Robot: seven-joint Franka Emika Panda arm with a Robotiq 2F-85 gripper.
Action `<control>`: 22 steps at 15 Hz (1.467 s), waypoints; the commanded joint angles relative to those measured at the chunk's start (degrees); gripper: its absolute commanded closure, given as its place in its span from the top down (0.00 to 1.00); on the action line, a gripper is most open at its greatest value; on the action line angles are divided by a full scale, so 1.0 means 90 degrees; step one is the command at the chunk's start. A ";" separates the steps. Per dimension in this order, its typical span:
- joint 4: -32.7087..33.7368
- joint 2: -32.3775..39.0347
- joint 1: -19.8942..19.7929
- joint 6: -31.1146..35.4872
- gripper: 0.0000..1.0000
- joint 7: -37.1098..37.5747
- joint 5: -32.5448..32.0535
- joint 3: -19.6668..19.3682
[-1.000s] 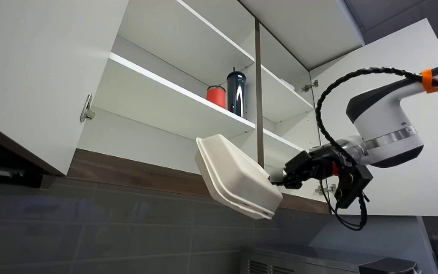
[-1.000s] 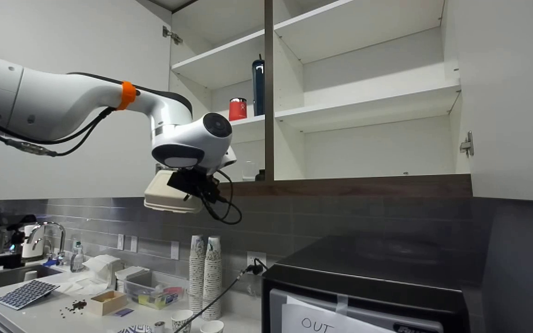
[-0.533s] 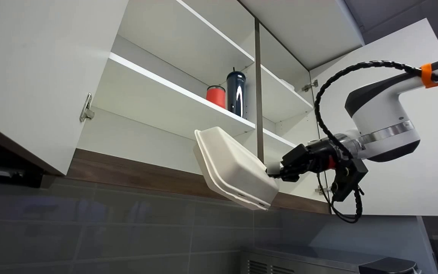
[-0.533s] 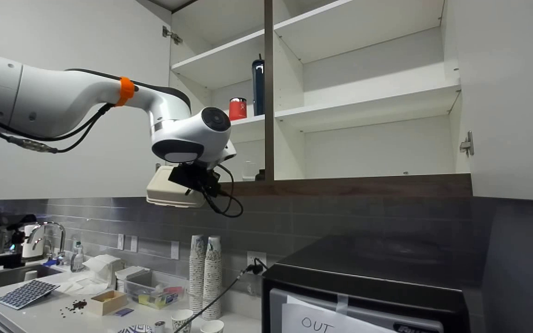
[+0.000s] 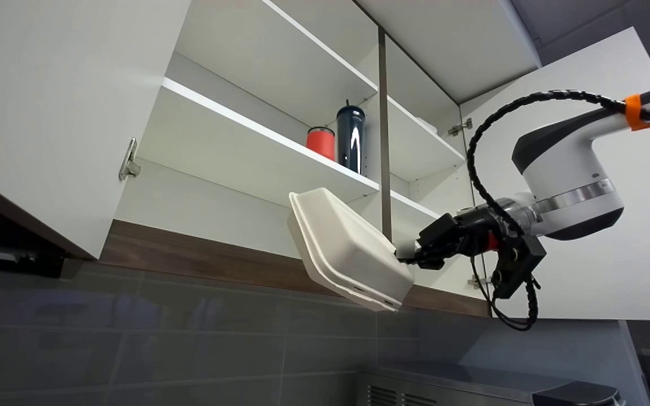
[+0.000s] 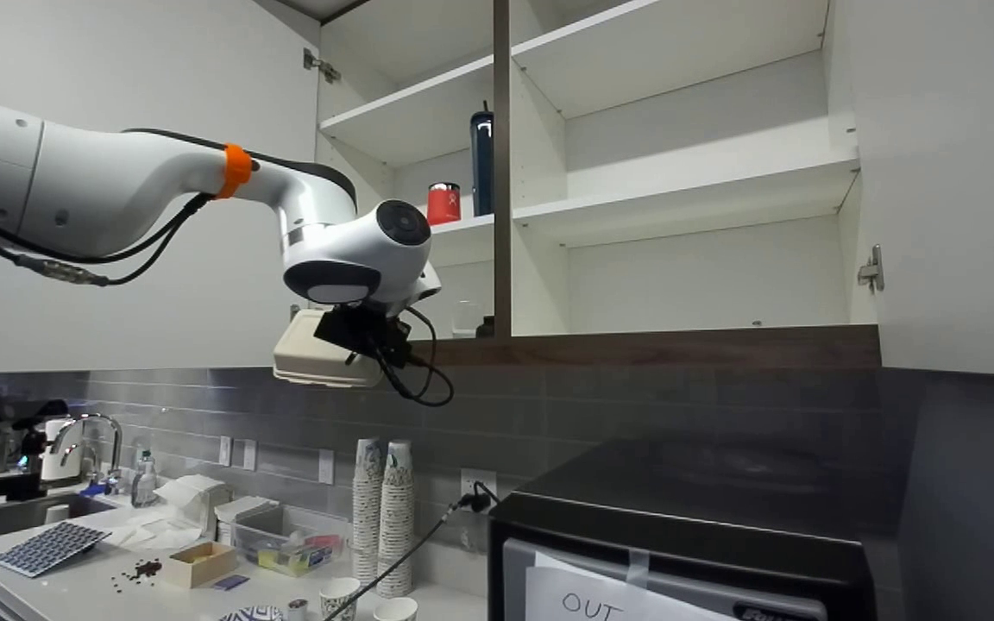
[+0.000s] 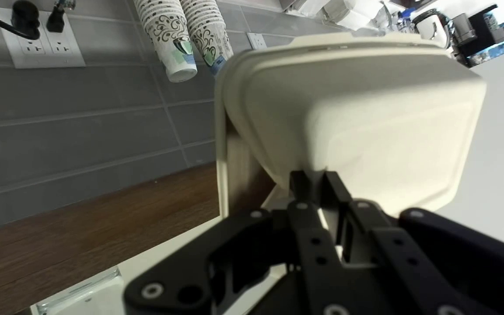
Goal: Pick up the takeaway food container and put it into the cupboard
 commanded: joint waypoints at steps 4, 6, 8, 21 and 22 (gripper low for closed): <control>0.0248 0.0083 0.0014 0.0494 0.03 0.0790 0.0107 0.0181; 0.0444 0.0133 0.0020 0.0782 0.03 0.1441 -0.0026 0.0385; 0.0587 0.0154 0.0000 0.1212 0.03 0.2168 -0.0224 0.0656; 0.1381 0.0366 0.0467 0.1941 0.03 0.6067 -0.2659 0.0982; 0.1460 0.0428 0.0515 0.1932 0.13 0.6150 -0.2723 0.0966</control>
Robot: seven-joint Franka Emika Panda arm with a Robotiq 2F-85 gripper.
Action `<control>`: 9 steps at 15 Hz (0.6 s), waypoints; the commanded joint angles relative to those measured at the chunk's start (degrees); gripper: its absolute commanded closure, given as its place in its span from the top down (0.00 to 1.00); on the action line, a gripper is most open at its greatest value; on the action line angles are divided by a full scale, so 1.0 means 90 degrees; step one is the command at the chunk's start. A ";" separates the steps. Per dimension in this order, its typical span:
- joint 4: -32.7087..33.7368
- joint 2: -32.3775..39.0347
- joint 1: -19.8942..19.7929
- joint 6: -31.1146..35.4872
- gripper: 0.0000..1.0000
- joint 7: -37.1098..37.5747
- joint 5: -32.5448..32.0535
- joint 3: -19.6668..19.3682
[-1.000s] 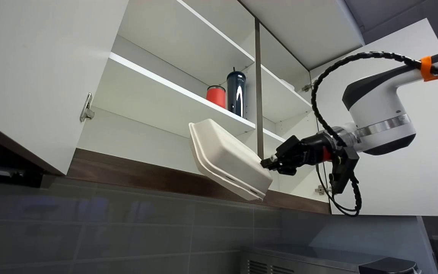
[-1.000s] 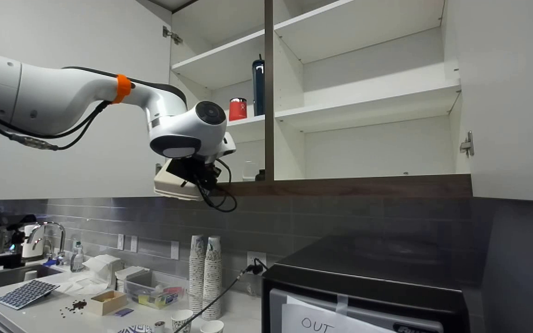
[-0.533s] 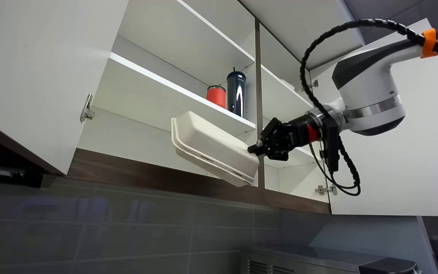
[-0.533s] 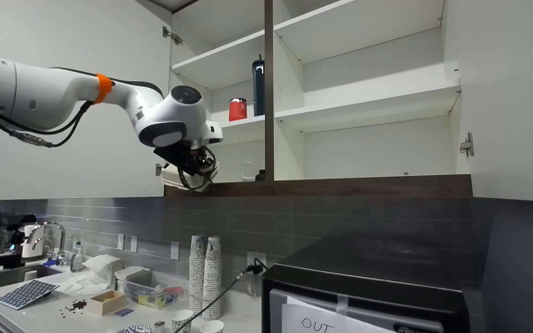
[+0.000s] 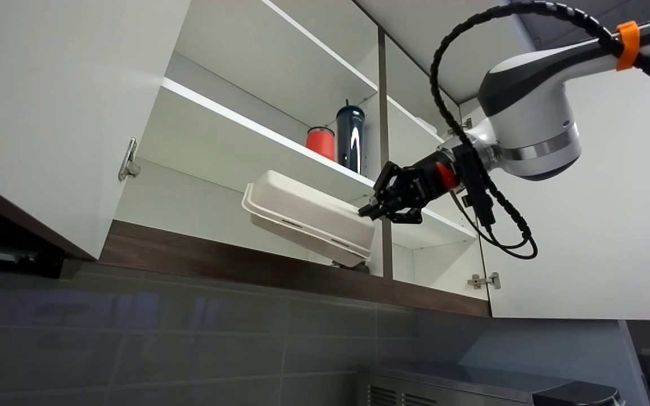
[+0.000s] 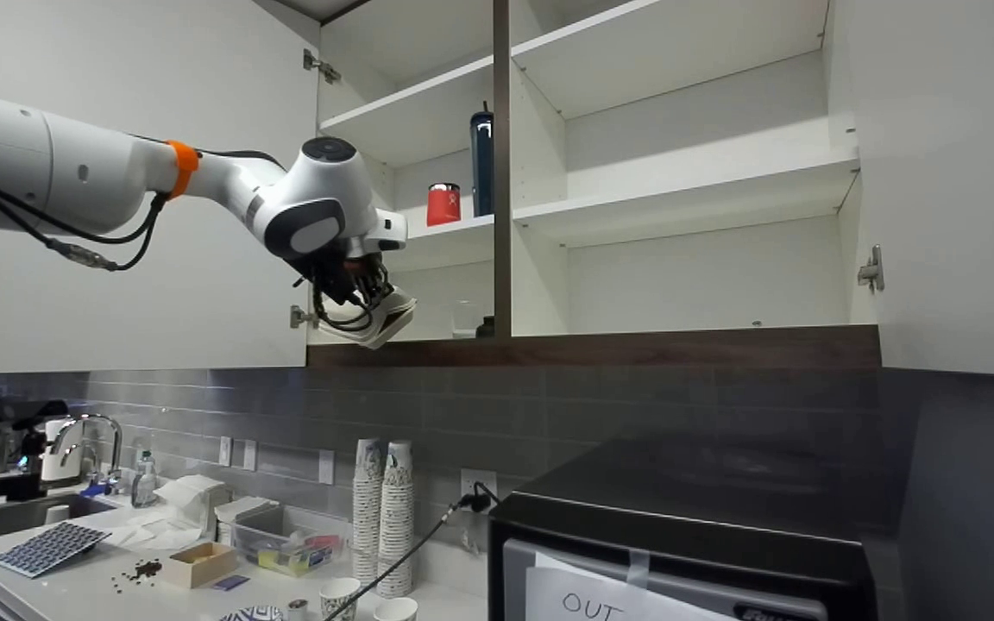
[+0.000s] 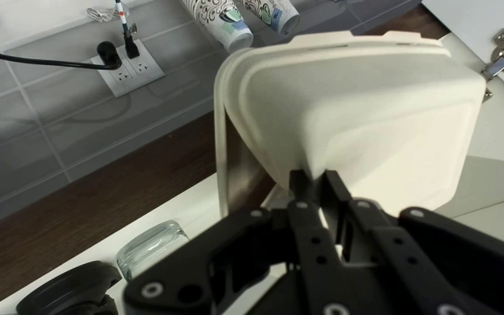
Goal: Pick up the takeaway food container and put it into the cupboard
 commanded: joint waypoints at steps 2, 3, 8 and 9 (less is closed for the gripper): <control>-0.0004 0.0030 0.0404 0.0065 0.13 0.0091 -0.0189 -0.0288; -0.0004 0.0026 0.0423 0.0062 0.13 0.0084 -0.0185 -0.0315; 0.0051 0.0063 0.0381 0.0035 0.03 0.0248 -0.0236 -0.0289; 0.0157 0.0144 0.0313 0.0052 0.03 0.0503 -0.0375 -0.0185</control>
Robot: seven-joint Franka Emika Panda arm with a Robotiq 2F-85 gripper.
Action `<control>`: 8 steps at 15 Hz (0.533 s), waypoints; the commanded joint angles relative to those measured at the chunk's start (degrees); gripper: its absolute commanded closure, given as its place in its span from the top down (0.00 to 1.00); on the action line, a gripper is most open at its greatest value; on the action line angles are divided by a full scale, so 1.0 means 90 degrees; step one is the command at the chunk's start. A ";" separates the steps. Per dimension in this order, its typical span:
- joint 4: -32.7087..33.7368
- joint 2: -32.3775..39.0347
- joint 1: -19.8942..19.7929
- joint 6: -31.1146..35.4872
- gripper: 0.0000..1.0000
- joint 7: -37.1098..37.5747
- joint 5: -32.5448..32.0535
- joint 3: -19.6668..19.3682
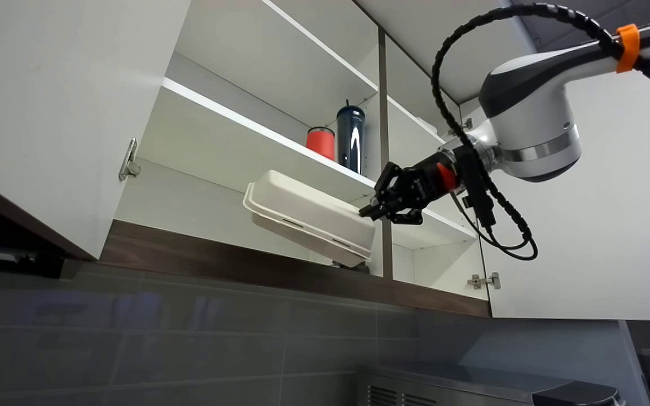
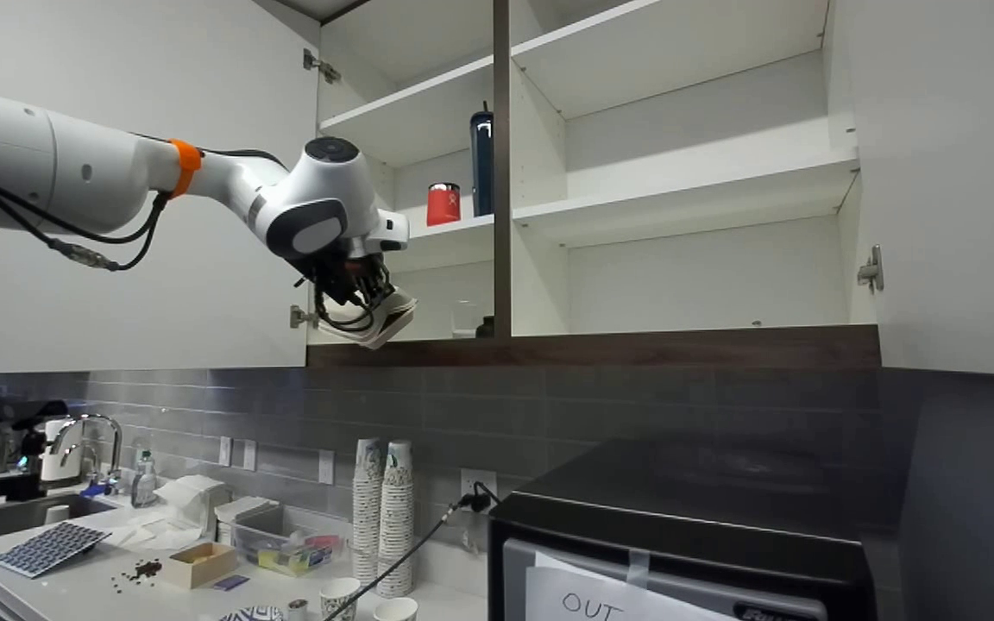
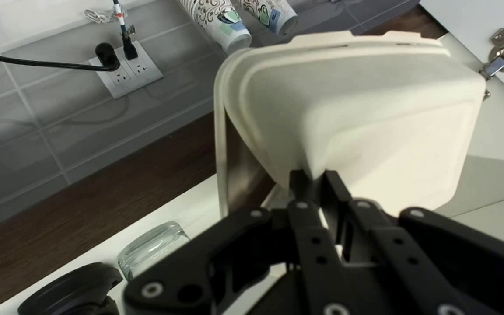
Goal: Pick up the takeaway food container and put it into the cupboard
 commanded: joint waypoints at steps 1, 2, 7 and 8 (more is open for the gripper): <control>0.0262 0.0198 0.0109 0.0001 0.03 0.0751 -0.0495 0.0032; 0.0403 0.0308 0.0077 -0.0040 0.03 0.1087 -0.0697 0.0128; 0.1353 0.0864 0.0057 -0.0490 0.03 0.2927 -0.1793 0.0478; 0.1542 0.0974 0.0022 -0.0536 0.03 0.3250 -0.2026 0.0563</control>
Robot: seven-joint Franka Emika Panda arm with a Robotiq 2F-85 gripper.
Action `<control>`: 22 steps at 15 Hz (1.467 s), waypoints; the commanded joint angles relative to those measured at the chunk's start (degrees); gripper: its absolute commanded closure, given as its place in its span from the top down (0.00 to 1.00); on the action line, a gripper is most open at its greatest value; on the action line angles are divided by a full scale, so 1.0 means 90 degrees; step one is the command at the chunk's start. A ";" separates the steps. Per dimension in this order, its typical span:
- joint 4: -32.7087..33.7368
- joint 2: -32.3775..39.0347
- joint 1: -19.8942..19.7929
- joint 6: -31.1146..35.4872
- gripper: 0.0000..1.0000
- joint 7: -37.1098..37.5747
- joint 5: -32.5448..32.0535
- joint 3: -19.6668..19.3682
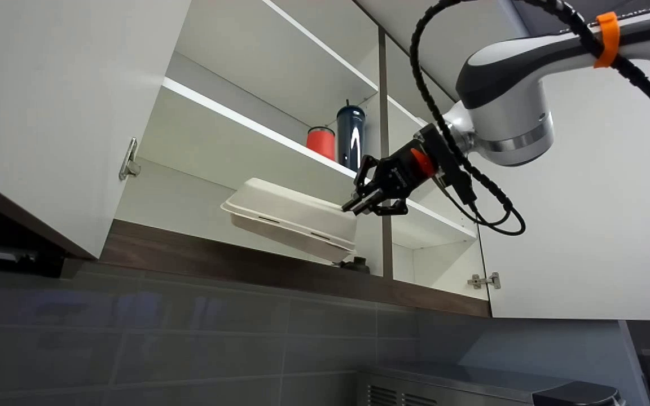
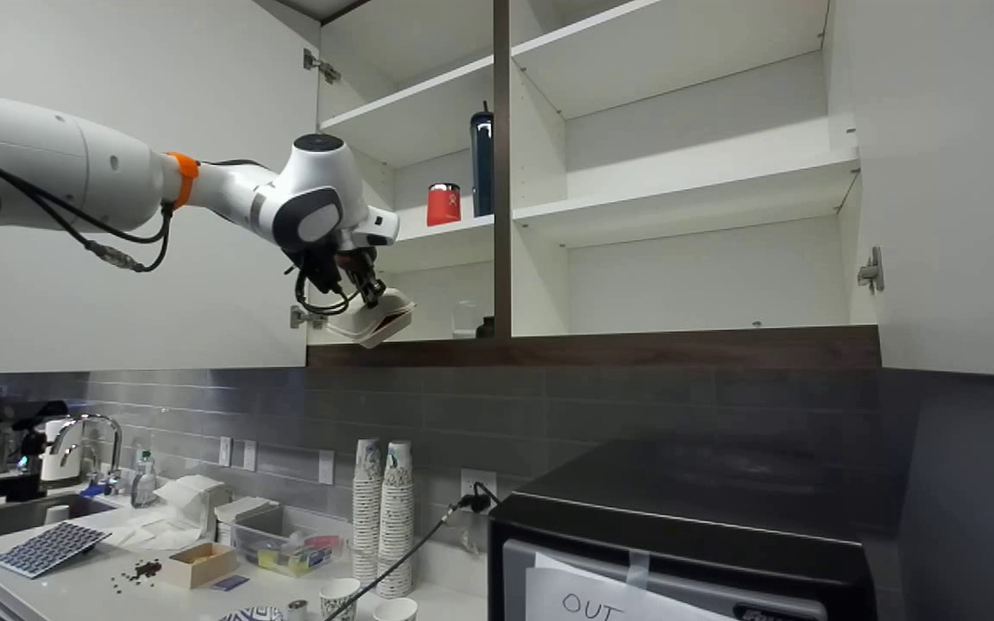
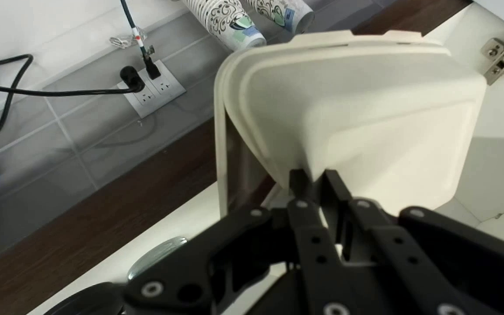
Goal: Pick up the takeaway food container and put it into the cupboard
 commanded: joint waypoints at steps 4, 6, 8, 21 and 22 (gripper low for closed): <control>0.1660 0.0974 0.0026 -0.1143 0.03 0.1941 -0.1116 0.0257; 0.2094 0.1250 0.0073 -0.1464 0.03 0.2241 -0.1208 0.0274; 0.2526 0.1556 0.0144 -0.1677 0.03 0.2457 -0.1215 0.0268; 0.4976 0.3420 0.0618 -0.2576 0.03 0.3351 -0.1719 0.0125; 0.5138 0.3535 0.0647 -0.2643 0.38 0.3361 -0.1730 0.0110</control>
